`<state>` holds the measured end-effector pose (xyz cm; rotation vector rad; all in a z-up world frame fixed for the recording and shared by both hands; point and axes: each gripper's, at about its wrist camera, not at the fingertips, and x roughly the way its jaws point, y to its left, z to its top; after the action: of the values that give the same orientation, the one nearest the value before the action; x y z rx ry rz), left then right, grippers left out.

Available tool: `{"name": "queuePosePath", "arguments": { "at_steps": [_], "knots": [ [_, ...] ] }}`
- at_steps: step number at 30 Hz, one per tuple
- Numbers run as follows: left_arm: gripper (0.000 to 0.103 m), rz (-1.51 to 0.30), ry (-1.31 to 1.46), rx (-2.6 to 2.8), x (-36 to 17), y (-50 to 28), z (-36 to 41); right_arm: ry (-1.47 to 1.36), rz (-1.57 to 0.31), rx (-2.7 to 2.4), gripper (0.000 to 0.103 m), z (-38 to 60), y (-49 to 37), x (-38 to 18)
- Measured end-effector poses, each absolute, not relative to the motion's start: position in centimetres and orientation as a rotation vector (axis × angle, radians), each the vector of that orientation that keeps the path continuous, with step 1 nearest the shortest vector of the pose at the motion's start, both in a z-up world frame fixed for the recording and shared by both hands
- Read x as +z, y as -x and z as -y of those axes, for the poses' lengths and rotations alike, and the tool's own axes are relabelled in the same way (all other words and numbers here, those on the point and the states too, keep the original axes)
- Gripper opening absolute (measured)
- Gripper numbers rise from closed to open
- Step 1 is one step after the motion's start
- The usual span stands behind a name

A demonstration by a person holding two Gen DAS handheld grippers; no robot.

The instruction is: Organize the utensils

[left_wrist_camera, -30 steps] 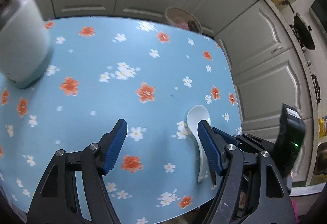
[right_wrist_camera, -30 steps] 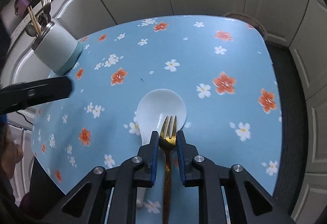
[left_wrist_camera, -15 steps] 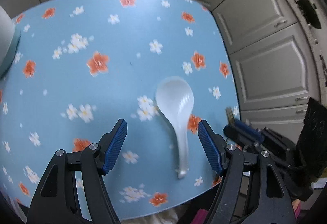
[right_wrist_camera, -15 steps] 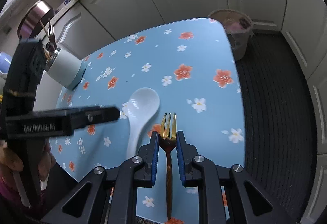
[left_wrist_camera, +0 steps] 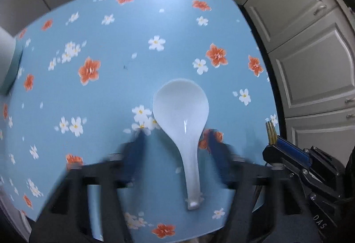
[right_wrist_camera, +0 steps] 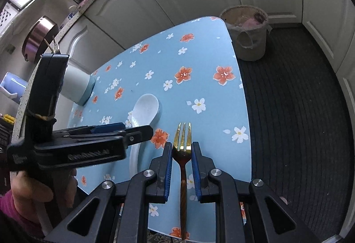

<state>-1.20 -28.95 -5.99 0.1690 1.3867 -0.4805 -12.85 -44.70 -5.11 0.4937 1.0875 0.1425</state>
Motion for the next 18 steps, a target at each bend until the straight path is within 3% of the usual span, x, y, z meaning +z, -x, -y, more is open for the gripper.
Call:
{"name": "queuePosePath", "arguments": {
  "at_steps": [4,6,18],
  "knots": [
    [0.018,-1.389,-0.116,-0.551,-6.1,0.8,28.0,-0.468,-1.087,0.152,0.016,43.8,12.4,-4.8],
    [0.004,-1.371,-0.07,-0.579,-5.6,0.6,26.8,-0.462,-1.084,0.158,0.016,43.5,12.2,-4.5],
    [0.001,-1.31,0.027,-0.592,-3.0,-0.4,21.6,-0.379,-1.08,0.2,0.016,39.8,9.6,-2.3]
  ]
}}
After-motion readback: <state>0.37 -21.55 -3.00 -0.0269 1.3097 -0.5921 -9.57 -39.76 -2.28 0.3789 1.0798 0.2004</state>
